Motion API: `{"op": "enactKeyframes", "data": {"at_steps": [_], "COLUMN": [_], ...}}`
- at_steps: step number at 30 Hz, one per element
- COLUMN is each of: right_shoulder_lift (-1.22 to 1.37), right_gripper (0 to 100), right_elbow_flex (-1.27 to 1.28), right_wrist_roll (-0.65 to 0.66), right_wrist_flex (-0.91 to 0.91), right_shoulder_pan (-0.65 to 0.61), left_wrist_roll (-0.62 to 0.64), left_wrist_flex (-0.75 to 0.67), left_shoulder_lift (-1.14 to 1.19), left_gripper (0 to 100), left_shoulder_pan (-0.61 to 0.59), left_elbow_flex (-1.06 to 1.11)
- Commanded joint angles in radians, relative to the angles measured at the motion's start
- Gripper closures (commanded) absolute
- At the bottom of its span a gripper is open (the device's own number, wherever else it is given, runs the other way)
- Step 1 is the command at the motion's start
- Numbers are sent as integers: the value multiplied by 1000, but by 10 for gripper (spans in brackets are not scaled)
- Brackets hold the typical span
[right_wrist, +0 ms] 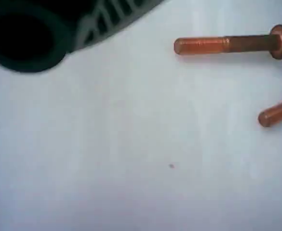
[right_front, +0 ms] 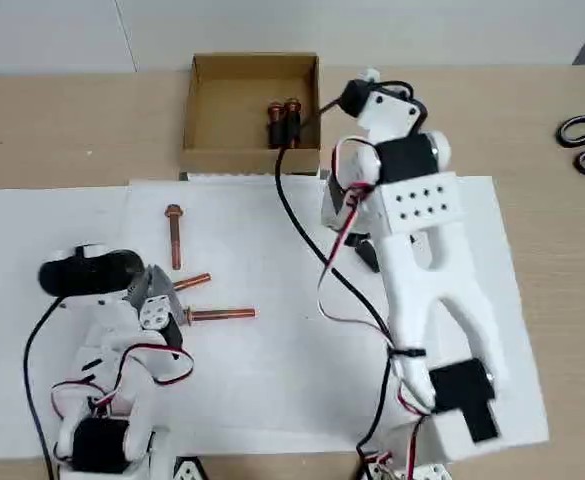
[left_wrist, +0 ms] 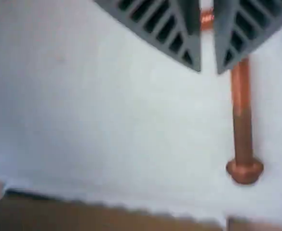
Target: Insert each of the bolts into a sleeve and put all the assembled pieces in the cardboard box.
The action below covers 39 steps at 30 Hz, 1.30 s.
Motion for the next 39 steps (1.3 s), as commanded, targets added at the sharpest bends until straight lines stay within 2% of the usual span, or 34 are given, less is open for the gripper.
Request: {"op": "enactKeyframes", "data": {"at_steps": [1,5,8,24,27,31,35,39], "right_shoulder_lift": [-124,-214,-274,-487,-522,-550,-553,-553], "right_gripper": [997,997,997,997,997,997,997,997], "right_elbow_flex": [69,160,221,531,577,597,597,597], "right_wrist_roll": [6,6,6,6,6,8,9,9], "right_wrist_flex": [18,16,15,15,8,-4,-7,-7], "right_shoulder_pan": [41,94,120,163,165,232,300,332], "left_wrist_roll": [-5,-9,-9,-11,-15,-133,-144,-147], "left_wrist_flex": [-25,-21,-23,-11,-12,-12,-9,92], "left_shoulder_lift": [-8,5,101,1096,1232,1392,1545,1703], "left_gripper": [994,994,994,994,994,994,994,994], "left_shoulder_pan": [-3,-3,-3,-2,-2,-3,0,-5], "left_elbow_flex": [-108,-176,-242,-914,-990,-1067,-1106,-1193]}}
